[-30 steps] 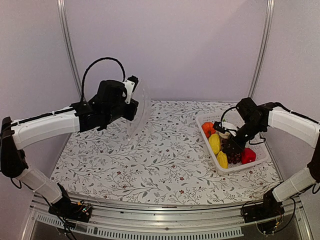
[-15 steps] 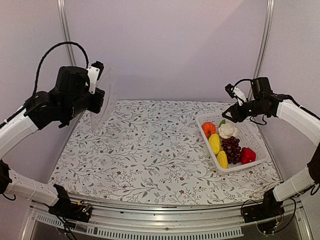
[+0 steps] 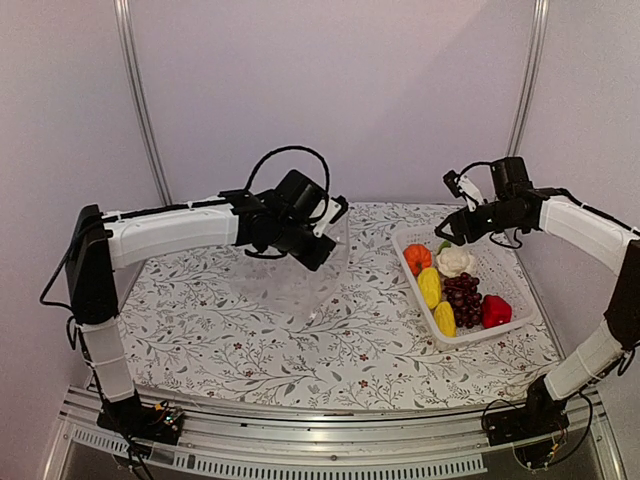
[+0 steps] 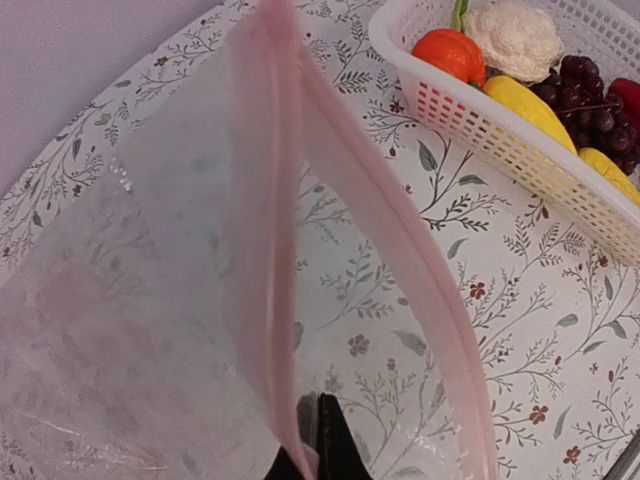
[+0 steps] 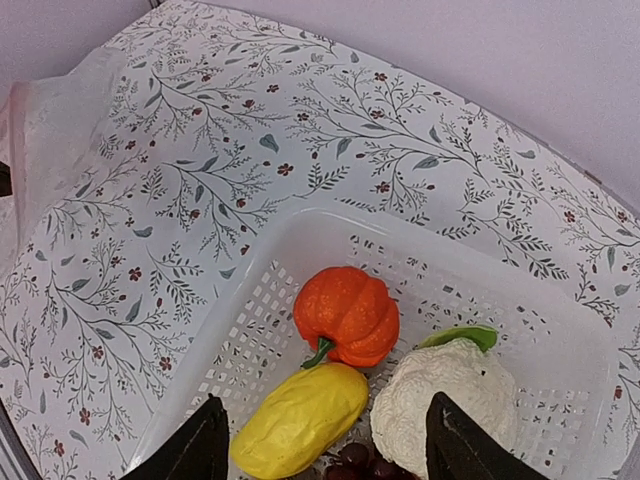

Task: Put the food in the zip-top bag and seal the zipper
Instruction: Pick up the fake vegetable from the bin.

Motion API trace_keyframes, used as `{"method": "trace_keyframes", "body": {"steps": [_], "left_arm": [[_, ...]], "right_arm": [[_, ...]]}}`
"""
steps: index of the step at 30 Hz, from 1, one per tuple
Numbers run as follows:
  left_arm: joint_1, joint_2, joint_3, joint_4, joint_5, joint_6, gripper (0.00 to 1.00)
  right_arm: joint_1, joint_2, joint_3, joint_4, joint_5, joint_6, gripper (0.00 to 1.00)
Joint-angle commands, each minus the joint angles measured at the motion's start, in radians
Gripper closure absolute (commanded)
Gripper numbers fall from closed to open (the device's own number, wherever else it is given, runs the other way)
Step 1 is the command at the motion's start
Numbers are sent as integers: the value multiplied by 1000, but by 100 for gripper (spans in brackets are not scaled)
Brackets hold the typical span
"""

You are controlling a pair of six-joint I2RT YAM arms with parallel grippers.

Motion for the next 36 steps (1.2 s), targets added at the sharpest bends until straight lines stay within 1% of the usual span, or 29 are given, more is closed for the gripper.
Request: {"method": "trace_keyframes", "body": {"steps": [1, 6, 9, 10, 13, 23, 36], "left_arm": [[31, -14, 31, 46, 214, -52, 100], [48, -84, -116, 205, 330, -87, 100], [48, -122, -172, 256, 350, -90, 100], [48, -131, -182, 261, 347, -87, 100], [48, -149, -203, 264, 331, -71, 100], [48, -159, -220, 258, 319, -53, 100], [50, -159, -220, 253, 307, -47, 100]], "right_arm": [[1, 56, 2, 9, -65, 9, 35], [1, 107, 0, 29, -72, 8, 35], [8, 159, 22, 39, -38, 28, 35], [12, 181, 34, 40, -24, 42, 34], [27, 240, 55, 48, 20, 56, 27], [33, 389, 150, 43, 56, 91, 21], [62, 484, 195, 41, 43, 94, 20]]}}
